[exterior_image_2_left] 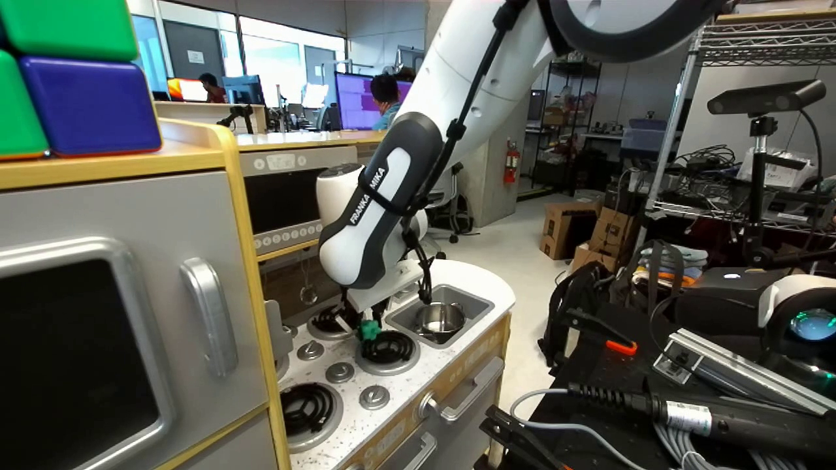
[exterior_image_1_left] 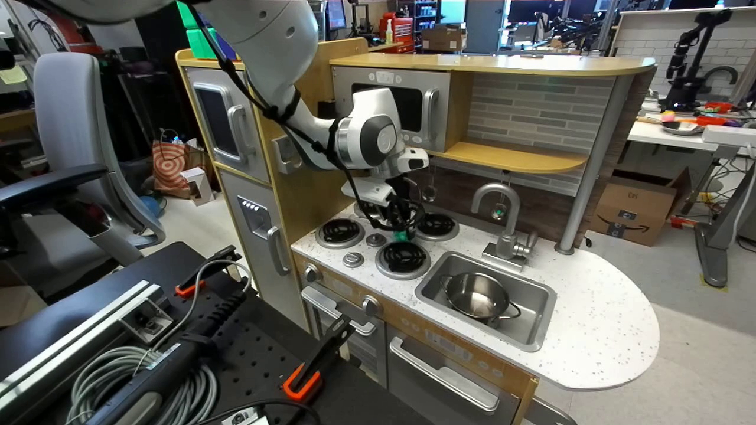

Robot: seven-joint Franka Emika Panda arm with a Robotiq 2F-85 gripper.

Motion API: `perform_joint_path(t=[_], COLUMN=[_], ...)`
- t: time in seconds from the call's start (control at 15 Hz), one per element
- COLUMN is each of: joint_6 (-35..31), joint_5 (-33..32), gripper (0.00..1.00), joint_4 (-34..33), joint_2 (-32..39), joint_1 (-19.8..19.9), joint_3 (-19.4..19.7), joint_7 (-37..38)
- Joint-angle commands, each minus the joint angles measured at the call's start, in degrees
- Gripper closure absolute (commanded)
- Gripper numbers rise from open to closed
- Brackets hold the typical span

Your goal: Place the blue toy in the pot

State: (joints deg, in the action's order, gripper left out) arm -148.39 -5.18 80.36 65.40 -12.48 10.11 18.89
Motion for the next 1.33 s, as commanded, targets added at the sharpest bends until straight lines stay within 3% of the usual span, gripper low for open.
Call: perform_joint_path(t=[0.0,0.2,0.6,1.27], joint_6=[-2.16,-5.84,-0.48,11.61], joint_5=[0.55,2.40,10.61,13.64], gripper=[0.81,0.81,0.81,0.81], joint_4=[13.50,17.89,9.94,-2.30], joint_2=[-9.43,-12.12,-9.09,-1.14], joint_1=[1.39,3.86,13.05,14.81], joint_3=[0.72,2.72,1.25,1.15], joint_7=[0.46,4.07,5.60,13.03])
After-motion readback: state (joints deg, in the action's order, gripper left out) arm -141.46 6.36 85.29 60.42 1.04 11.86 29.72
